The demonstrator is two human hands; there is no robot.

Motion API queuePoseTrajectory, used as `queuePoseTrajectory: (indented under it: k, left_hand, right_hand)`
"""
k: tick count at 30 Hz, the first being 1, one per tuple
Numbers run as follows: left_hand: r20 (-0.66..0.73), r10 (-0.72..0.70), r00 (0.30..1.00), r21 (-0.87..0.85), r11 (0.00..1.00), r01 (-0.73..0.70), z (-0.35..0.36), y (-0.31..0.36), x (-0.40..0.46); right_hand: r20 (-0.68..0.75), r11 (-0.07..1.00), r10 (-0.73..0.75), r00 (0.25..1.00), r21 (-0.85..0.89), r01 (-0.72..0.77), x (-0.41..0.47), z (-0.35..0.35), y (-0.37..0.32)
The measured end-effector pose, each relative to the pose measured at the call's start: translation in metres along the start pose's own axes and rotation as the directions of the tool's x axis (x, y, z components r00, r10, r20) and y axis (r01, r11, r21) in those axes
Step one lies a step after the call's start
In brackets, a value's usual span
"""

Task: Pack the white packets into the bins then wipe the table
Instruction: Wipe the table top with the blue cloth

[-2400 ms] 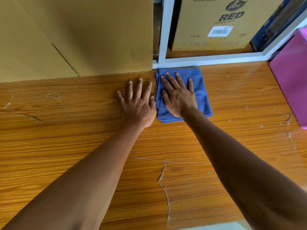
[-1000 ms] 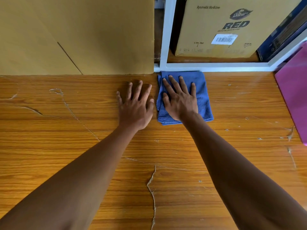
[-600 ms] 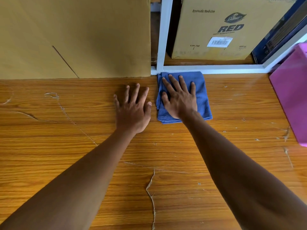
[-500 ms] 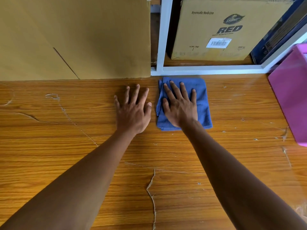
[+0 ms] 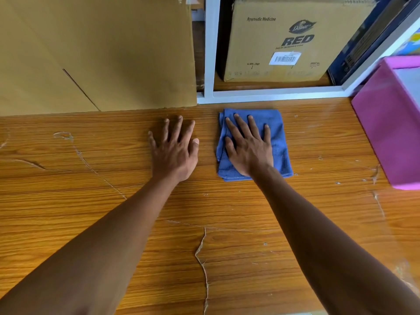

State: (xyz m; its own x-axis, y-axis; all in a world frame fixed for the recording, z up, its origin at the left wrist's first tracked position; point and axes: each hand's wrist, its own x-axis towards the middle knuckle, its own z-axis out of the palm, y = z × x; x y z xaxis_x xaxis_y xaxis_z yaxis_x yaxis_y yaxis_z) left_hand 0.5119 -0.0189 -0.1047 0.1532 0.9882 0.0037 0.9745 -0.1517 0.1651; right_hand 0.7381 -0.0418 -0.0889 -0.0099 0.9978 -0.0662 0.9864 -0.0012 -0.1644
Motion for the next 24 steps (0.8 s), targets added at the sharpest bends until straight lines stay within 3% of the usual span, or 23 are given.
queuePoseTrajectory:
  k: [5, 15, 24]
  left_hand:
    - [0.022, -0.01, 1.0, 0.01, 1.0, 0.009, -0.004, 0.005, -0.006]
    - [-0.017, 0.078, 0.997, 0.008, 0.997, -0.078, 0.0, 0.01, -0.004]
    - [0.03, 0.126, 0.992, 0.005, 0.992, -0.127, 0.0, 0.057, -0.002]
  right_hand:
    - [0.014, 0.999, 0.007, 1.0, -0.041, -0.007, -0.081, 0.001, 0.019]
    - [0.033, 0.999, -0.015, 0.999, -0.035, 0.016, 0.04, -0.014, 0.042]
    - [0.029, 0.999, -0.043, 0.999, -0.011, 0.043, -0.061, -0.009, 0.038]
